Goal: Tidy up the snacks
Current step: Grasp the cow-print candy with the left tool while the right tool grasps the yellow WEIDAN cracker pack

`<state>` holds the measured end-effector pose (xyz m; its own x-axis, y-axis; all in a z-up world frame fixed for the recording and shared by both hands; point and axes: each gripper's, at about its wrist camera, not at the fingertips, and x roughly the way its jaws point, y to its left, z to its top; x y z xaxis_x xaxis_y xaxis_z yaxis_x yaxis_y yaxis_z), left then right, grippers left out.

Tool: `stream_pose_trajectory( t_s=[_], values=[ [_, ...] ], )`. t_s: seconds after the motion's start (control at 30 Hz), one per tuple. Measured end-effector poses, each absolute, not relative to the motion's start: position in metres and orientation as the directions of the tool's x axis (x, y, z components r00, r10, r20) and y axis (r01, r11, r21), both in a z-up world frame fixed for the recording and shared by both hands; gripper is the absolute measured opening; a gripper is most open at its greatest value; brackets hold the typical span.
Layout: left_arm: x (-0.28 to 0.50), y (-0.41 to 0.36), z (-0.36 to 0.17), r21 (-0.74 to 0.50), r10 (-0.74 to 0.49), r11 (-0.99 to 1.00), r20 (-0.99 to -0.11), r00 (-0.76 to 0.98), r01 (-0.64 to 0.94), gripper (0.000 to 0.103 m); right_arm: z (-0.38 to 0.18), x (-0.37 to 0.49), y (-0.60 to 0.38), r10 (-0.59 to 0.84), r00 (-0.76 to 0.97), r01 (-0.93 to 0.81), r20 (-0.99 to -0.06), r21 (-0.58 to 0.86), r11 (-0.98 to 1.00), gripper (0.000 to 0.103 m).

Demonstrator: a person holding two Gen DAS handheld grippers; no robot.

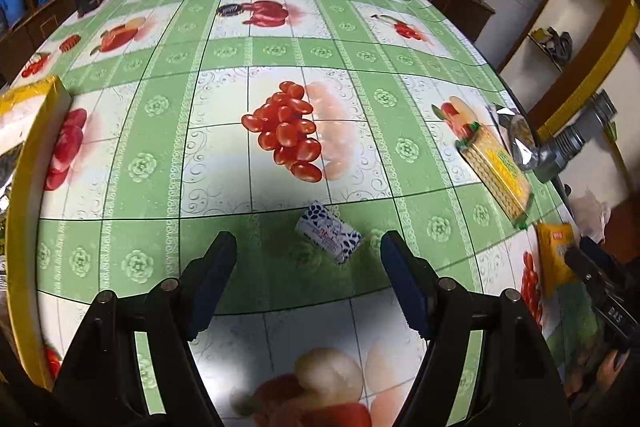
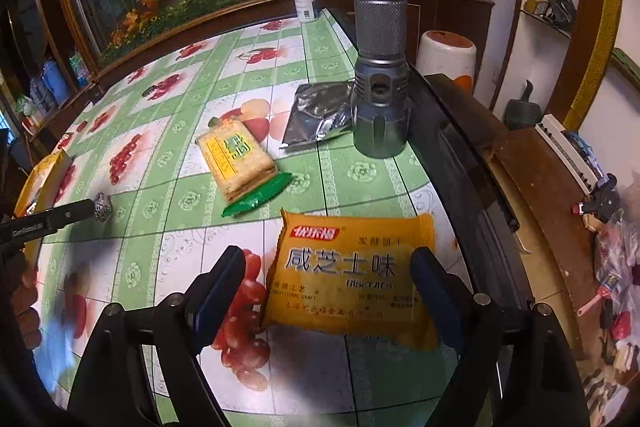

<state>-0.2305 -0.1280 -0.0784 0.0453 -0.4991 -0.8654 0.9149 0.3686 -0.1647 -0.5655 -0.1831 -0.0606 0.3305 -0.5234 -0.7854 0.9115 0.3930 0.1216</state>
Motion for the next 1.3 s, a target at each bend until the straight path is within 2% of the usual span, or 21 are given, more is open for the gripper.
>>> stream_pose_trajectory(
  t_s=[0.2, 0.27, 0.43, 0.53, 0.57, 0.6, 0.63, 0.67, 0.7, 0.97, 1.3],
  values=[
    [-0.242, -0.139, -0.089, -0.091, -0.470, 0.381, -0.876, 0.108, 0.920, 0.074, -0.048, -0.536, -0.193, -0.482, 0.477, 0.840, -0.735, 0.221, 0.496, 0.087],
    [-0.246, -0.141, -0.090, -0.061, -0.463, 0.372, -0.877, 0.128, 0.926, 0.074, -0.050, -0.511, -0.200, -0.496, 0.447, 0.836, -0.745, 0.151, 0.527, 0.087],
    [-0.245, -0.141, -0.092, -0.023, -0.471, 0.346, -0.869, 0.152, 0.938, 0.073, -0.069, -0.464, -0.233, -0.448, 0.395, 0.814, -0.802, 0.079, 0.576, 0.087],
    [-0.241, -0.137, -0.091, -0.012, -0.490, 0.320, -0.858, 0.155, 0.947, 0.052, -0.087, -0.448, -0.245, -0.416, 0.353, 0.803, -0.838, 0.043, 0.595, 0.084],
    [-0.238, -0.135, -0.090, -0.018, -0.499, 0.311, -0.854, 0.147, 0.950, 0.036, -0.090, -0.445, -0.243, -0.418, 0.345, 0.797, -0.840, 0.027, 0.603, 0.082],
    [-0.236, -0.134, -0.089, -0.029, -0.505, 0.302, -0.852, 0.134, 0.953, 0.032, -0.089, -0.444, -0.240, -0.427, 0.346, 0.789, -0.835, 0.012, 0.614, 0.075],
    [-0.233, -0.132, -0.088, -0.053, -0.513, 0.292, -0.851, 0.109, 0.955, 0.032, -0.088, -0.444, -0.236, -0.423, 0.356, 0.783, -0.833, 0.019, 0.622, 0.069],
    [-0.230, -0.130, -0.088, -0.071, -0.519, 0.283, -0.850, 0.090, 0.957, 0.032, -0.086, -0.444, -0.233, -0.420, 0.364, 0.780, -0.832, 0.026, 0.625, 0.052],
    [-0.229, -0.129, -0.088, -0.077, -0.521, 0.278, -0.850, 0.083, 0.957, 0.032, -0.084, -0.445, -0.231, -0.417, 0.369, 0.779, -0.830, 0.032, 0.626, 0.048],
    [-0.230, -0.114, -0.085, -0.125, -0.540, 0.251, -0.841, 0.032, 0.960, 0.032, -0.078, -0.448, -0.208, -0.404, 0.424, 0.773, -0.811, 0.091, 0.628, 0.048],
    [-0.227, -0.077, -0.062, -0.067, -0.573, 0.305, -0.810, 0.127, 0.950, 0.032, -0.064, -0.453, -0.181, -0.329, 0.572, 0.729, -0.751, 0.282, 0.624, 0.048]
  ],
)
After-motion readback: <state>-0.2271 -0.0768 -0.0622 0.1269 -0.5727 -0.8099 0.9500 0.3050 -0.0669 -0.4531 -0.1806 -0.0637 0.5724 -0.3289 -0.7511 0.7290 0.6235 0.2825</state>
